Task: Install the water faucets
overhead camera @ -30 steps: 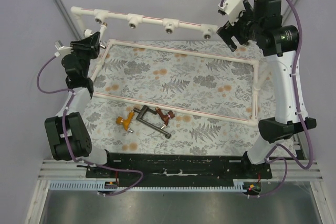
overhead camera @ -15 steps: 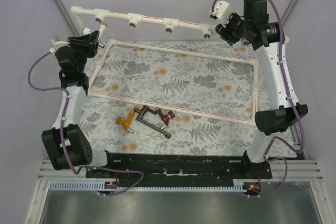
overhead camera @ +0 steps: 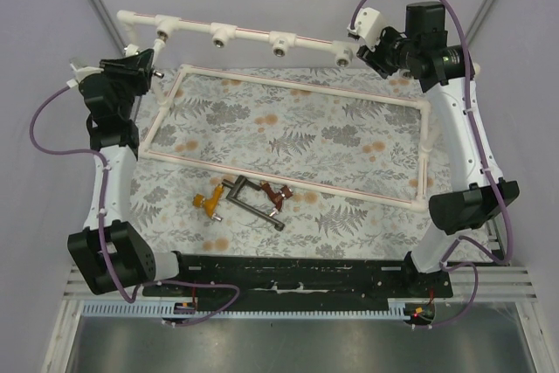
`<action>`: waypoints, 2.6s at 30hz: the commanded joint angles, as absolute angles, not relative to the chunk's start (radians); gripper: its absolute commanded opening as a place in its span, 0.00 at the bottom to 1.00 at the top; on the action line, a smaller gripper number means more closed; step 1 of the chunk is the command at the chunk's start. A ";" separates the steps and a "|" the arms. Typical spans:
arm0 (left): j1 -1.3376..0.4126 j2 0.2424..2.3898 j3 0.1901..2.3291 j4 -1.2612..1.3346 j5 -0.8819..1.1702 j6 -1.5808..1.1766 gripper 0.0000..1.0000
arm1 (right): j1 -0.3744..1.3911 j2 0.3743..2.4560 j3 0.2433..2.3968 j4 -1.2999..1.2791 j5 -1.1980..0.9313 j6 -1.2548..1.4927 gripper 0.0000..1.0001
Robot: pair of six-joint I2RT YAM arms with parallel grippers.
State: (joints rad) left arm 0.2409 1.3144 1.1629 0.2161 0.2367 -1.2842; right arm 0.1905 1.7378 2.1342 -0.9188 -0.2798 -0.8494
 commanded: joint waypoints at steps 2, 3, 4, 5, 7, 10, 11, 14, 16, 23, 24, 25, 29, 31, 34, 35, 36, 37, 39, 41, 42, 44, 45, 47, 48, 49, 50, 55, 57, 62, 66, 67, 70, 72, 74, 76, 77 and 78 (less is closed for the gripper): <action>0.285 1.302 1.176 0.259 0.193 -1.249 0.02 | 0.187 1.677 2.105 -0.946 -0.252 -0.765 0.10; 0.285 1.310 1.189 0.259 0.195 -1.244 0.02 | 0.187 1.675 2.100 -0.943 -0.252 -0.765 0.10; 0.284 1.316 1.198 0.258 0.196 -1.241 0.02 | 0.187 1.677 2.097 -0.942 -0.253 -0.765 0.10; 0.285 1.322 1.206 0.258 0.198 -1.243 0.02 | 0.187 1.674 2.095 -0.940 -0.253 -0.765 0.10; 0.285 1.331 1.212 0.256 0.201 -1.243 0.02 | 0.189 1.674 2.095 -0.939 -0.253 -0.764 0.10; 0.284 1.341 1.215 0.256 0.218 -1.249 0.02 | 0.187 1.675 2.089 -0.934 -0.250 -0.764 0.10; 0.282 1.345 1.215 0.253 0.227 -1.252 0.02 | 0.187 1.677 2.089 -0.933 -0.252 -0.765 0.10; 0.275 1.344 1.213 0.258 0.230 -1.258 0.02 | 0.187 1.677 2.088 -0.934 -0.249 -0.767 0.10; 0.272 1.345 1.221 0.267 0.230 -1.262 0.02 | 0.186 1.680 2.088 -0.933 -0.250 -0.767 0.10; 0.258 1.364 1.250 0.278 0.245 -1.282 0.02 | 0.186 1.678 2.079 -0.933 -0.252 -0.769 0.10; 0.256 1.365 1.252 0.279 0.247 -1.287 0.02 | 0.187 1.680 2.076 -0.933 -0.252 -0.769 0.10; 0.256 1.367 1.252 0.284 0.248 -1.292 0.02 | 0.187 1.678 2.072 -0.934 -0.250 -0.769 0.09; 0.245 1.377 1.269 0.282 0.252 -1.286 0.02 | 0.187 1.675 2.068 -0.931 -0.249 -0.770 0.10; 0.242 1.376 1.266 0.272 0.241 -1.275 0.02 | 0.187 1.674 2.059 -0.927 -0.252 -0.770 0.10; 0.242 1.379 1.258 0.279 0.232 -1.273 0.02 | 0.187 1.671 2.052 -0.925 -0.253 -0.769 0.10; 0.242 1.385 1.258 0.282 0.229 -1.275 0.02 | 0.187 1.671 2.049 -0.923 -0.253 -0.769 0.10; 0.241 1.390 1.259 0.285 0.229 -1.275 0.02 | 0.187 1.669 2.049 -0.925 -0.256 -0.769 0.10; 0.241 1.394 1.259 0.287 0.230 -1.276 0.02 | 0.186 1.667 2.046 -0.923 -0.259 -0.769 0.10; 0.241 1.402 1.255 0.294 0.229 -1.281 0.02 | 0.187 1.664 2.045 -0.922 -0.264 -0.767 0.10; 0.241 1.405 1.244 0.308 0.224 -1.298 0.02 | 0.189 1.661 2.040 -0.922 -0.265 -0.767 0.10; 0.241 1.404 1.235 0.313 0.218 -1.307 0.02 | 0.187 1.663 2.039 -0.923 -0.265 -0.767 0.10; 0.241 1.401 1.210 0.325 0.206 -1.333 0.02 | 0.187 1.658 2.036 -0.925 -0.268 -0.767 0.10; 0.241 1.402 1.198 0.331 0.199 -1.348 0.02 | 0.187 1.657 2.034 -0.923 -0.267 -0.767 0.10; 0.241 1.408 1.183 0.350 0.193 -1.383 0.02 | 0.187 1.657 2.033 -0.923 -0.268 -0.767 0.09; 0.241 1.411 1.178 0.360 0.196 -1.402 0.02 | 0.186 1.654 2.029 -0.922 -0.268 -0.767 0.09; 0.241 1.417 1.177 0.364 0.199 -1.422 0.02 | 0.186 1.654 2.031 -0.922 -0.271 -0.767 0.09; 0.241 1.420 1.174 0.368 0.198 -1.436 0.02 | 0.186 1.655 2.029 -0.922 -0.270 -0.767 0.10; 0.238 1.420 1.161 0.373 0.189 -1.485 0.02 | 0.187 1.651 2.025 -0.920 -0.272 -0.769 0.09; 0.238 1.414 1.160 0.367 0.181 -1.494 0.02 | 0.187 1.651 2.022 -0.920 -0.268 -0.769 0.10; 0.232 1.413 1.155 0.351 0.175 -1.587 0.02 | 0.187 1.647 2.019 -0.919 -0.268 -0.769 0.09; 0.230 1.405 1.163 0.330 0.167 -1.657 0.02 | 0.187 1.644 2.019 -0.919 -0.273 -0.769 0.08; 0.230 1.405 1.172 0.330 0.172 -1.666 0.02 | 0.187 1.643 2.017 -0.919 -0.275 -0.769 0.08; 0.226 1.405 1.203 0.313 0.172 -1.678 0.02 | 0.187 1.644 2.016 -0.922 -0.275 -0.769 0.07; 0.212 1.404 1.207 0.314 0.161 -1.678 0.02 | 0.186 1.644 2.014 -0.920 -0.276 -0.769 0.06; 0.199 1.408 1.206 0.322 0.153 -1.669 0.02 | 0.187 1.643 2.014 -0.920 -0.279 -0.769 0.06; 0.193 1.416 1.200 0.327 0.153 -1.660 0.02 | 0.187 1.643 2.014 -0.920 -0.281 -0.769 0.05; 0.192 1.416 1.198 0.331 0.155 -1.642 0.02 | 0.187 1.643 2.014 -0.922 -0.284 -0.769 0.05; 0.190 1.417 1.198 0.331 0.155 -1.628 0.02 | 0.187 1.641 2.013 -0.920 -0.285 -0.769 0.05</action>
State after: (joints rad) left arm 0.2184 1.4097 1.1625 0.3016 0.1745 -1.6180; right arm 0.1902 1.6875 2.0346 -0.8249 -0.2775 -0.8650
